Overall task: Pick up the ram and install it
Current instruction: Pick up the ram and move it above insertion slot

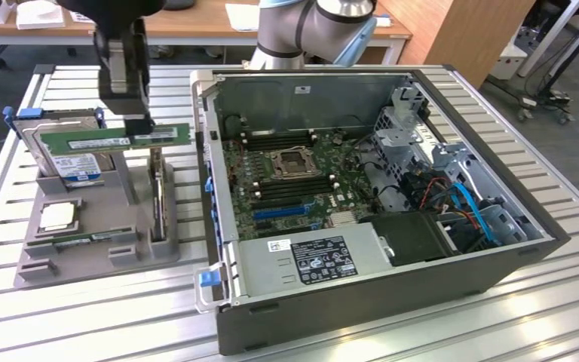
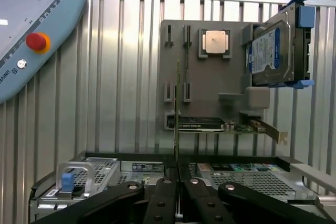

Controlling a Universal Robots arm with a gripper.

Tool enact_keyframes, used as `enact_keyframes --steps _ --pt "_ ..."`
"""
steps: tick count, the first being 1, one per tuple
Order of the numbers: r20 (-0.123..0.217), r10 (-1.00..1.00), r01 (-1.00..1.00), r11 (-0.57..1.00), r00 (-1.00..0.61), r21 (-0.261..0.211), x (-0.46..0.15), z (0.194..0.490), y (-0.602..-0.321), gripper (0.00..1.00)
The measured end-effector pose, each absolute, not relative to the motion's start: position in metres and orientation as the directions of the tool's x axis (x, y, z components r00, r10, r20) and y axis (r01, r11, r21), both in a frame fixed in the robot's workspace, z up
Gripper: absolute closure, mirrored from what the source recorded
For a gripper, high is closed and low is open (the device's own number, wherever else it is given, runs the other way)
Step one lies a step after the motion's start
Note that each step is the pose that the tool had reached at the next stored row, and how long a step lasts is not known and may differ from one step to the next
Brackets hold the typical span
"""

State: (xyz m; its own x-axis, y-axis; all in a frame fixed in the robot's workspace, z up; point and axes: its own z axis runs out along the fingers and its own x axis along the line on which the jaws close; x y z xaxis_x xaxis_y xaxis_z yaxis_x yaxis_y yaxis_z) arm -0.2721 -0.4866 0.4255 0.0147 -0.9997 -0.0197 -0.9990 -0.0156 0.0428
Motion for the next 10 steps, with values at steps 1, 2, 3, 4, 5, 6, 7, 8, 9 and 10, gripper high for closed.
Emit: enact_keyframes --steps 1,2,3,4,5,6,7,8,9,10 --pt "-0.02 -1.0 -0.999 -0.016 0.015 0.043 -0.27 0.426 -0.487 0.89" --pt "-0.02 -1.0 -0.999 -0.016 0.015 0.043 -0.268 0.426 -0.487 0.89" --pt "-0.02 -1.0 -0.999 -0.016 0.015 0.043 -0.265 0.426 -0.487 0.89" --pt "-0.02 -1.0 -0.999 -0.016 0.015 0.043 -0.263 0.426 -0.487 0.89" --pt "-0.02 -1.0 -0.999 -0.016 0.015 0.043 -0.26 0.426 -0.487 0.89" --pt "-0.02 -1.0 -0.999 -0.016 0.015 0.043 -0.258 0.426 -0.487 0.89" --pt "-0.02 -1.0 -0.999 -0.016 0.015 0.043 -0.256 0.425 -0.487 0.89" --pt "-0.02 -1.0 -0.999 -0.016 0.015 0.043 -0.253 0.426 -0.487 0.89" --pt "-0.02 -1.0 -0.999 -0.016 0.015 0.043 -0.251 0.425 -0.487 0.89" --pt "-0.02 -1.0 -0.999 -0.016 0.015 0.043 -0.248 0.426 -0.487 0.89"
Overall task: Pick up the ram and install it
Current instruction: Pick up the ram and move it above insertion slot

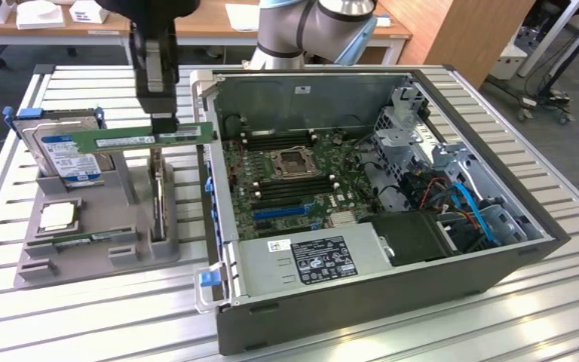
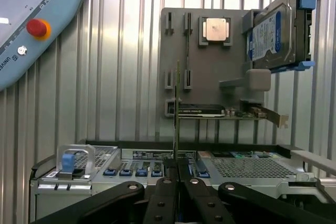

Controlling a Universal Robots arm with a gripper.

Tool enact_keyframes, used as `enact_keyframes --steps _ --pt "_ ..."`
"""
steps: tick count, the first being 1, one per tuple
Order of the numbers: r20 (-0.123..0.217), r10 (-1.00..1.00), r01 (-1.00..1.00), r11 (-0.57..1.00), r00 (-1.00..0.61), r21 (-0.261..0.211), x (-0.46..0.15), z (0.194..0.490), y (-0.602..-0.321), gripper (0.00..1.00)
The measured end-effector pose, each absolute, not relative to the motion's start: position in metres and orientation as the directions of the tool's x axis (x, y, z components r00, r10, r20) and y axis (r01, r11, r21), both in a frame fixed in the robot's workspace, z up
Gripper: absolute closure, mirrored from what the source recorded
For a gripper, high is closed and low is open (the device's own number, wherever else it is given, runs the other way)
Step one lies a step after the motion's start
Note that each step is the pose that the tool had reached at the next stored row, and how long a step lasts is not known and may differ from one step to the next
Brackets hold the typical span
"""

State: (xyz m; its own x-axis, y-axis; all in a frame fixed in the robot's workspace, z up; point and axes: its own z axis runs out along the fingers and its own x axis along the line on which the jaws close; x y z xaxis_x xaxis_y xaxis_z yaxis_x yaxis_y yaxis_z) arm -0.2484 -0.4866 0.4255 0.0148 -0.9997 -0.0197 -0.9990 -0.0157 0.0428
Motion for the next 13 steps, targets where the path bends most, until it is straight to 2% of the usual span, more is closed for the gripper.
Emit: enact_keyframes --steps 13 --pt "-0.02 -1.0 -0.999 -0.016 0.015 0.043 -0.214 0.426 -0.487 0.89"
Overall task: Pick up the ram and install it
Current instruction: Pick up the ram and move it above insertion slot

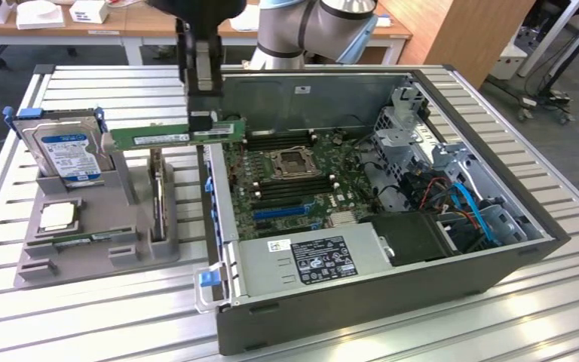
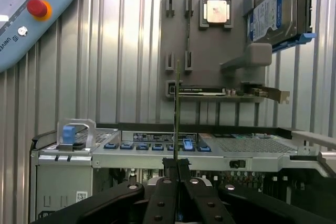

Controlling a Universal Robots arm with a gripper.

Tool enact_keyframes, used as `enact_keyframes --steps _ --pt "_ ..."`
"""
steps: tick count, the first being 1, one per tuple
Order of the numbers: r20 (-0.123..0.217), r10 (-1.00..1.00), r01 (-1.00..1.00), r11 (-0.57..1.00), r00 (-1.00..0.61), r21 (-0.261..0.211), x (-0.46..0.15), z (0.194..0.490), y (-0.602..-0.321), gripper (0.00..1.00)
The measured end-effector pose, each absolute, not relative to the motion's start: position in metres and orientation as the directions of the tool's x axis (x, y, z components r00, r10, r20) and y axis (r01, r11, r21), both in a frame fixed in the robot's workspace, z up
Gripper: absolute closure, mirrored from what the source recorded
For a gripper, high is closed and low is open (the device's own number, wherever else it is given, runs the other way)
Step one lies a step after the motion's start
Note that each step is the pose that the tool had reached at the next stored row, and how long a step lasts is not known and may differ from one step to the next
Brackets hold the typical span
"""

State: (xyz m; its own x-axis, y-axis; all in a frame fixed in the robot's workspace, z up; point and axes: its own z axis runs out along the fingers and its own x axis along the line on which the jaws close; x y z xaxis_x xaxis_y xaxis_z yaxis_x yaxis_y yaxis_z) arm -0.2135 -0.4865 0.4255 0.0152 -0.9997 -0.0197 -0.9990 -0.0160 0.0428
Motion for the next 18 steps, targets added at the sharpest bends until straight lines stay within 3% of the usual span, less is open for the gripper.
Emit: enact_keyframes --steps 18 --pt "-0.02 -1.0 -0.999 -0.018 0.017 0.043 -0.161 0.426 -0.487 0.89"
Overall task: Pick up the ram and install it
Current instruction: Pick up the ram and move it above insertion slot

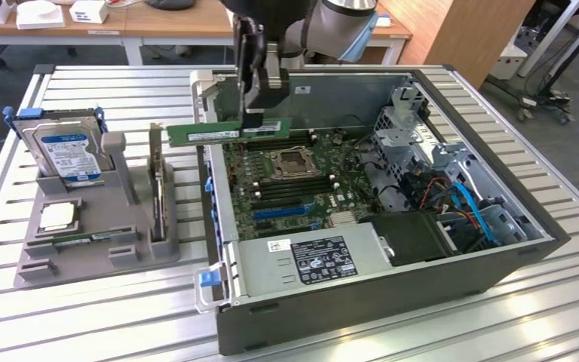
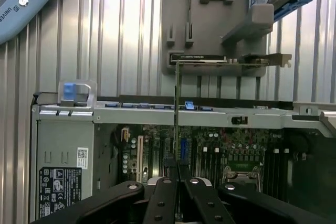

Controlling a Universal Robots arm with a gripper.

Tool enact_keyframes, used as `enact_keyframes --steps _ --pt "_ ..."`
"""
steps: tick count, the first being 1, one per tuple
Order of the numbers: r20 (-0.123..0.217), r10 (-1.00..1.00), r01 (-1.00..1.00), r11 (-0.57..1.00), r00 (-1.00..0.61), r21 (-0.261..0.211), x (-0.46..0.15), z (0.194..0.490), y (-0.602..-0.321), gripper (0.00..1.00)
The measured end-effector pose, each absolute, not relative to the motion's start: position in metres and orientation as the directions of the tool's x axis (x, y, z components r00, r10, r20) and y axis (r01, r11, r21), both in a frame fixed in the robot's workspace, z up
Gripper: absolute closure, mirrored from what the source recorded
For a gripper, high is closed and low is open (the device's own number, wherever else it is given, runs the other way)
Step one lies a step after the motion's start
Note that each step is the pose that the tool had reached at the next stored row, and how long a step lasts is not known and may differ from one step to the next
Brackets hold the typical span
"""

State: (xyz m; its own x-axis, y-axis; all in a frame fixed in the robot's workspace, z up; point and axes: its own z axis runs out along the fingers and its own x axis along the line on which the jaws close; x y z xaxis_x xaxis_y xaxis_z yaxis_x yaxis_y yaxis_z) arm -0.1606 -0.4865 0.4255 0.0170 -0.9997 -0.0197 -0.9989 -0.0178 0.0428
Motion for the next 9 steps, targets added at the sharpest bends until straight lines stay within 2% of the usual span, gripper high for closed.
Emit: enact_keyframes --steps 9 --pt "-0.02 -1.0 -0.999 -0.019 0.018 0.043 -0.131 0.426 -0.487 0.89"
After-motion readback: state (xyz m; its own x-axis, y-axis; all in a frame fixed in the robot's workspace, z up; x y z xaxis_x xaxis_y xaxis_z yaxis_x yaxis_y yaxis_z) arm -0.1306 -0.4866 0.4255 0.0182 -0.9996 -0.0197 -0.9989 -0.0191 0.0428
